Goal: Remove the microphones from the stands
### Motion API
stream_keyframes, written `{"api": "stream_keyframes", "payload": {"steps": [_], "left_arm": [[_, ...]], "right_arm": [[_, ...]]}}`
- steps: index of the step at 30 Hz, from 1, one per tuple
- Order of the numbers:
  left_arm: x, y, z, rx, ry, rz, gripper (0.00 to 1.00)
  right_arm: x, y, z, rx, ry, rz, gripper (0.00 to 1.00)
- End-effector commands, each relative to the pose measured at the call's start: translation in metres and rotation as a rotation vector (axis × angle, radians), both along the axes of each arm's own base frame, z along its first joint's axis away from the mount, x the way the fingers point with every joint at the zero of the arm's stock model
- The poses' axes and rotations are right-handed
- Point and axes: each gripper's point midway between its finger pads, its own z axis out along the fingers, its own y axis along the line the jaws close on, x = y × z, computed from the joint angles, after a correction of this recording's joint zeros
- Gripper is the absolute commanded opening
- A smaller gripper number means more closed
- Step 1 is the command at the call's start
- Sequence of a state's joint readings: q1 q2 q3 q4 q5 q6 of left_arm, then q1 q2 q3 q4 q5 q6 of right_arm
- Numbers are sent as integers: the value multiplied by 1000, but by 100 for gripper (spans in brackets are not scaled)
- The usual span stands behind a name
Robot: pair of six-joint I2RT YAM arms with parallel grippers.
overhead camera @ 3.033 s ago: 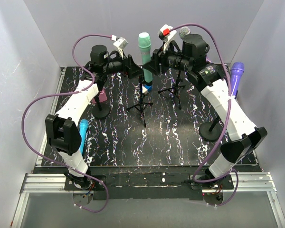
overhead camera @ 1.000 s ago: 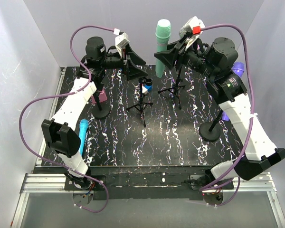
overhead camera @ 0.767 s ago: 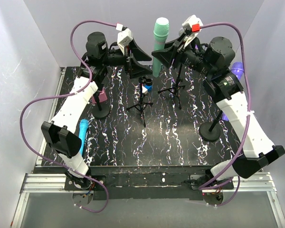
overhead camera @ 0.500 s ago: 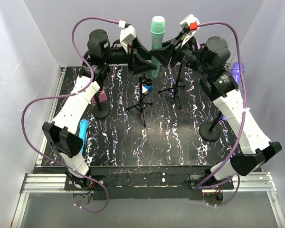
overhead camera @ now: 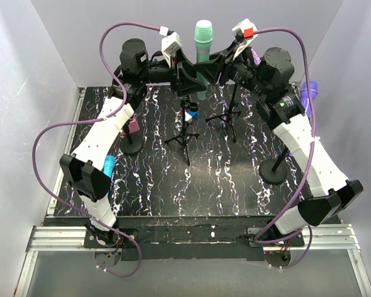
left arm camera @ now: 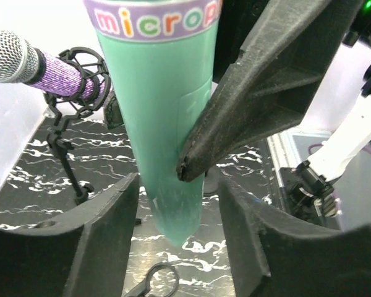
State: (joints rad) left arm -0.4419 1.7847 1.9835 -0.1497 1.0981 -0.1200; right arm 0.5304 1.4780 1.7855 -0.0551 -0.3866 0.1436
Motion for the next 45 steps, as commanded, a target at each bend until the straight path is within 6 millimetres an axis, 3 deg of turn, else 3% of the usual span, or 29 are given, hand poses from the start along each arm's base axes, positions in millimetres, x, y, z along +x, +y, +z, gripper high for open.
{"api": "stream_keyframes", "payload": {"steps": [1,4,10,12,13,15,18,20,24,26,27,29,37,42,44,45], "left_arm": [[-6,-9,11,-24,23,24,57],[-7,-14,8,-20,24,8,51],[-13,-17,2,-1,5,-26,20],[-13,-16,0,6,3,-21,3],[-13,-15,-1,8,0,-15,0],[-13,-16,-7,18,10,-14,0],[-14,-15,-12,26,19,-21,0],[-15,-15,-14,30,22,-22,0],[-14,-15,-13,29,22,-16,1],[-9,-14,-4,6,24,26,33],[-5,-14,3,-11,17,51,44],[-2,-14,14,-32,1,74,51],[2,-14,33,-71,18,101,47],[3,-15,26,-53,15,94,13],[7,-14,26,-54,18,124,0],[10,-12,28,-57,21,150,0]], "right_arm": [[-4,-4,39,96,-102,-17,1],[-4,-4,42,101,-103,-19,1],[-3,-5,42,94,-121,-28,4],[-3,-5,48,100,-125,-32,33],[-3,-6,52,105,-125,-34,45],[-5,-7,65,121,-133,-36,56],[-4,-9,78,142,-149,-42,58],[-6,-9,86,149,-162,-38,51],[-2,-7,85,140,-166,-47,4],[2,-9,79,140,-148,-70,1],[4,-10,76,140,-144,-76,1],[5,-11,72,143,-135,-85,1],[10,-9,66,143,-116,-94,1],[10,-9,62,131,-119,-91,1],[6,-9,59,104,-139,-78,31],[1,-8,56,79,-150,-62,56]]}}
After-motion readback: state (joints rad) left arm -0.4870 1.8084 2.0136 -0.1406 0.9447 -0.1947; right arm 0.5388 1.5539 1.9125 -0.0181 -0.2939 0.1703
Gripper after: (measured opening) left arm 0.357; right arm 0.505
